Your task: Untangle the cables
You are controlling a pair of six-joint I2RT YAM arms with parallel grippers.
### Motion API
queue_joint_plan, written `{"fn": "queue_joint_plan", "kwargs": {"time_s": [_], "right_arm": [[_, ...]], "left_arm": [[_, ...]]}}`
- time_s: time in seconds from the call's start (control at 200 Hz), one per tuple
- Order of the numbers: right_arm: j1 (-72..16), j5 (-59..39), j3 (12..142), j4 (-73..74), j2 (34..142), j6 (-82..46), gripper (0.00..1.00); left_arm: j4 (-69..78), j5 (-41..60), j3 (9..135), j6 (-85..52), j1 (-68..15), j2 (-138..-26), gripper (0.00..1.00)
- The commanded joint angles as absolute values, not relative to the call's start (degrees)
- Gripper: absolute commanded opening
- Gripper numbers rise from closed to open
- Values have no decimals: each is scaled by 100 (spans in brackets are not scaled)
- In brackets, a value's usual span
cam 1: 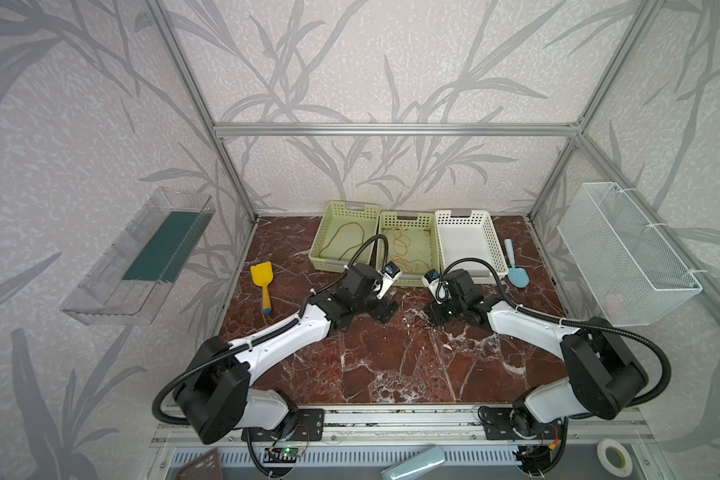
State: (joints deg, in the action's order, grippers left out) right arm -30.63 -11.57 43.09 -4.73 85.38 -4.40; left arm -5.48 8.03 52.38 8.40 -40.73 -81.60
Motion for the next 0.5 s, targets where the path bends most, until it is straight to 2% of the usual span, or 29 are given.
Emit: {"fn": "queue_joint_plan", "kwargs": {"time_s": [0.0, 0.1, 0.16, 0.205, 0.33, 0.395, 0.41, 0.495], "right_arm": [[-3059, -1257, 4408, -578, 8561, -469, 27], [-3055, -1237, 4360, -541, 8502, -539, 27], [-3051, -1222, 4334, -527, 8473, -564, 28], [-3055, -1222, 4325, -514, 8464, -582, 28], [-3054, -1212, 4277, -452, 8505, -626, 28], [-3059, -1230, 4220, -359, 8588, -667, 28], [-3056, -1230, 4194, -326, 8609, -676, 28], [-3057, -1261, 4099, -148, 8776, -776, 29]], "left_arm": [[-108, 1038, 5591, 1178, -4188, -8566, 92], [-25, 1201, 5779, 1244, -4235, -8892, 90], [-26, 1226, 5852, 1273, -4236, -9024, 83], [-89, 1194, 5917, 1326, -4236, -9114, 72], [-378, 997, 6147, 1416, -4245, -9184, 21], [-450, 901, 6230, 1429, -4245, -9023, 2], [-446, 871, 6236, 1417, -4250, -8973, 0], [-378, 686, 6265, 1424, -4239, -8563, 0]]}}
